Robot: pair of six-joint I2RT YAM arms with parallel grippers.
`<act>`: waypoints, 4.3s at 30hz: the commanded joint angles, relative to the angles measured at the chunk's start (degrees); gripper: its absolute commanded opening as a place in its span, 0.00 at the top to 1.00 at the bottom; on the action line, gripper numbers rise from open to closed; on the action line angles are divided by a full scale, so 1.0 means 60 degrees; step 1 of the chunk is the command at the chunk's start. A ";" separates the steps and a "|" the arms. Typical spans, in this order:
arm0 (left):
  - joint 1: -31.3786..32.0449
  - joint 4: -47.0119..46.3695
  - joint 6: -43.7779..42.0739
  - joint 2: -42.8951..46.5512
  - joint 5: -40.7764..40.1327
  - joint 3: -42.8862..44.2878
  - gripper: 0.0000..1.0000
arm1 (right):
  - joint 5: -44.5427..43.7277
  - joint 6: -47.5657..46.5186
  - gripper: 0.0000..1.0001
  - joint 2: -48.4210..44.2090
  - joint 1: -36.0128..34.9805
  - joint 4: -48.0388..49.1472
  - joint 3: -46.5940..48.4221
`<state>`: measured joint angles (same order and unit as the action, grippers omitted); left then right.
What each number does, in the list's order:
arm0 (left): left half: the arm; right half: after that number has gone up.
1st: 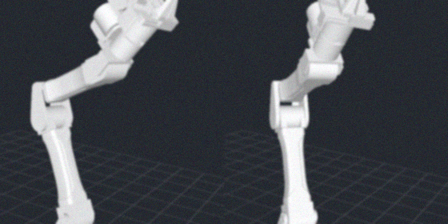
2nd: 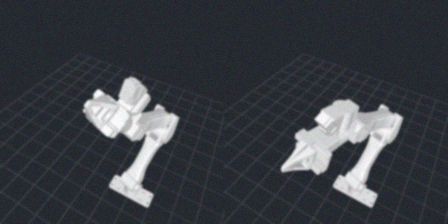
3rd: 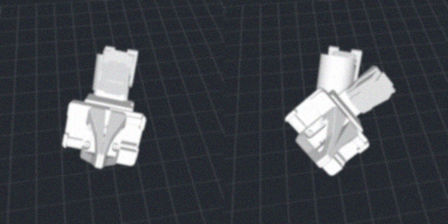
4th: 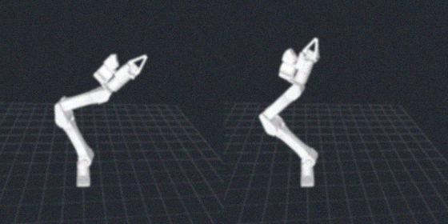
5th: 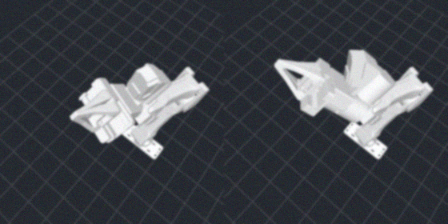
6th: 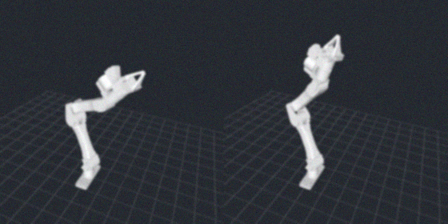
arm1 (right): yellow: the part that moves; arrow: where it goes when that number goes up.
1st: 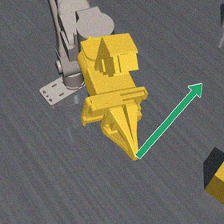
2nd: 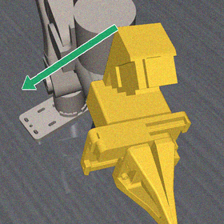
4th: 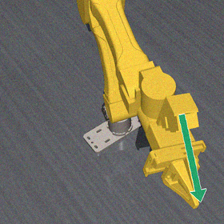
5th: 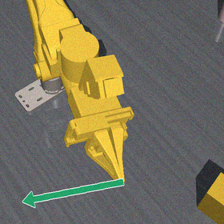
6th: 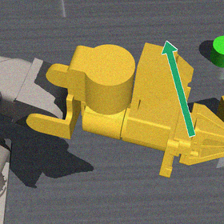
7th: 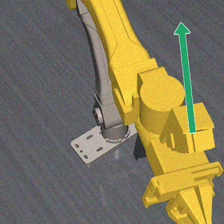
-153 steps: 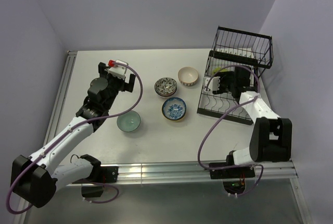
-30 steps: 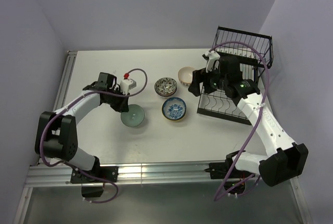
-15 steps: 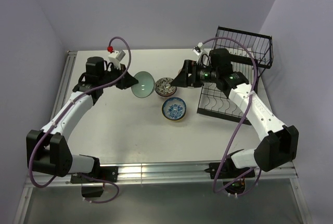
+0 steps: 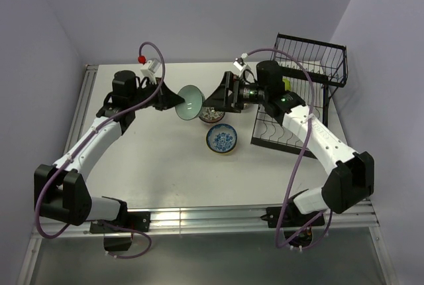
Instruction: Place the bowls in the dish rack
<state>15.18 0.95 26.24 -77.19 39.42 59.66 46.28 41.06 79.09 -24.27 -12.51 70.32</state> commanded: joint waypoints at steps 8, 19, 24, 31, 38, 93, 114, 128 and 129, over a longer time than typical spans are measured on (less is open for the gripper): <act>0.0180 -0.1242 0.1076 -0.0011 0.0725 0.0208 1.00 | 0.0254 0.0583 0.00 0.0573 -0.0437 0.1147 0.0393; 0.0209 -0.1828 0.1691 0.0164 0.1252 -0.0172 1.00 | 0.0724 0.1213 0.00 0.0749 -0.0466 0.2054 0.0218; 0.0238 -0.2252 0.2071 0.0165 0.1413 -0.0421 1.00 | 0.0841 0.1331 0.03 0.0778 -0.0466 0.2481 0.0144; 0.0253 -0.2370 0.2145 0.0208 0.1311 -0.0392 1.00 | 0.1368 0.2033 0.13 0.0837 -0.0452 0.2950 -0.0075; 0.0297 -0.2253 0.1970 0.0164 0.1165 -0.0290 1.00 | 0.1412 0.1814 0.12 0.0983 -0.0496 0.2320 0.0071; 0.0414 0.1277 -0.0696 0.0061 0.0067 0.0780 0.17 | -0.2453 -1.0604 1.00 -0.3059 0.4630 -0.4931 -0.1598; 0.0371 0.1452 -0.0814 0.0692 -0.1237 0.0603 0.00 | -0.6160 -1.6524 1.00 -0.2855 0.5481 -0.0936 -0.3619; -0.0625 0.1497 -0.0286 0.0326 -0.1018 0.0633 0.00 | -0.6952 -1.8766 1.00 -0.0746 0.5510 0.1498 -0.3650; -0.0640 0.1511 -0.0301 0.0311 -0.1018 0.0633 0.00 | -0.6995 -1.8868 1.00 -0.0484 0.5496 0.1717 -0.3620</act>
<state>11.97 11.81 23.68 -75.72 33.10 62.39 5.98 -68.16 74.76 8.29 -11.51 47.31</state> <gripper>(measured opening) 0.995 0.761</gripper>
